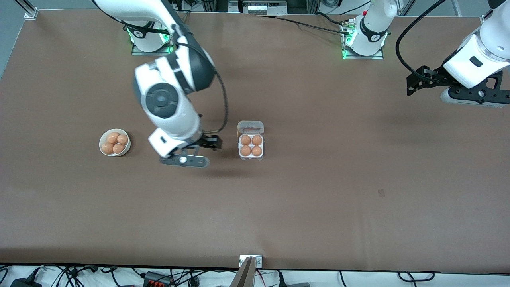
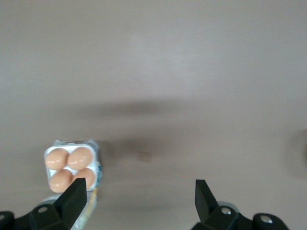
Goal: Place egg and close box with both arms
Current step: 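Retract the right gripper while the left gripper reaches the box lid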
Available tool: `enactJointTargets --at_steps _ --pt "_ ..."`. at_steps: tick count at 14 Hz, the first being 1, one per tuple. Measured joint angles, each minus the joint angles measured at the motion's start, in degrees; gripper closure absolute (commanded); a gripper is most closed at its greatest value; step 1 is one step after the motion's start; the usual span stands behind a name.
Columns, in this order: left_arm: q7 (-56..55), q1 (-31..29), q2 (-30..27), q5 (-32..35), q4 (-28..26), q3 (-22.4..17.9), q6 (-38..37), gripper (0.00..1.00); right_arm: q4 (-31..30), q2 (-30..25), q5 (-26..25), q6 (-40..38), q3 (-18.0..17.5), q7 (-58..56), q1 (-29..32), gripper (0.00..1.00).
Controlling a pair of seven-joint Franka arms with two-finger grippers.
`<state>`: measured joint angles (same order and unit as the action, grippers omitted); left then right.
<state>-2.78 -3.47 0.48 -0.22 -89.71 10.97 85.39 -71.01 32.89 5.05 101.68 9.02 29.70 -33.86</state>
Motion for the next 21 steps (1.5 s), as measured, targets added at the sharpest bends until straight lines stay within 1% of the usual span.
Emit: enactJointTargets --at_steps 3,6,8,10,11,13,15,18,20,21 --pt "0.0 0.0 0.0 0.0 0.0 0.06 -2.7 0.0 0.56 -3.83 -0.04 -3.81 0.19 -2.68 5.22 0.0" --pt "0.0 0.11 0.12 -0.01 -0.02 0.25 -7.31 0.0 0.66 -7.49 -0.19 -7.43 0.26 -9.79 11.63 0.0" --pt "0.0 0.39 0.68 -0.82 -0.52 0.63 -8.88 0.0 0.65 -9.38 -0.27 -8.19 0.25 -14.06 16.02 0.0" --pt "-0.12 0.54 1.51 -2.4 -2.23 2.41 -8.85 0.0 0.61 -10.84 -0.74 -8.38 0.17 -15.94 20.0 0.0" --pt "-0.7 0.6 1.9 -2.68 -3.69 4.06 -7.57 0.0 0.57 -11.44 -0.9 -8.47 -0.25 -16.6 22.44 0.0" --pt "-3.64 0.8 2.6 -3.0 -6.94 7.63 -2.67 0.0 0.31 -12.55 -1.01 -8.68 -1.63 -20.91 27.81 0.0" --pt "-7.84 0.98 3.42 -3.1 -10.03 11.42 3.24 0.0 -1.08 -14.23 -1.28 -8.9 -2.18 -25.23 31.28 0.0" --pt "-15.79 1.2 6.66 -3.17 -14.5 17.79 15.12 0.0 -5.08 -17.55 -2.16 -9.28 -2.54 -26.63 32.39 0.0" --pt "-21.85 1.76 10.4 -2.99 -15.48 21.45 20.74 0.0 -9.36 -20.68 -4.81 -9.34 -3.48 -26.71 32.22 0.0" --pt "-23.81 2.65 12.24 -2.6 -15.52 22.19 23.09 0.0 -12.38 -22.81 -5.66 -9.25 -3.79 -27.19 32.2 0.0"
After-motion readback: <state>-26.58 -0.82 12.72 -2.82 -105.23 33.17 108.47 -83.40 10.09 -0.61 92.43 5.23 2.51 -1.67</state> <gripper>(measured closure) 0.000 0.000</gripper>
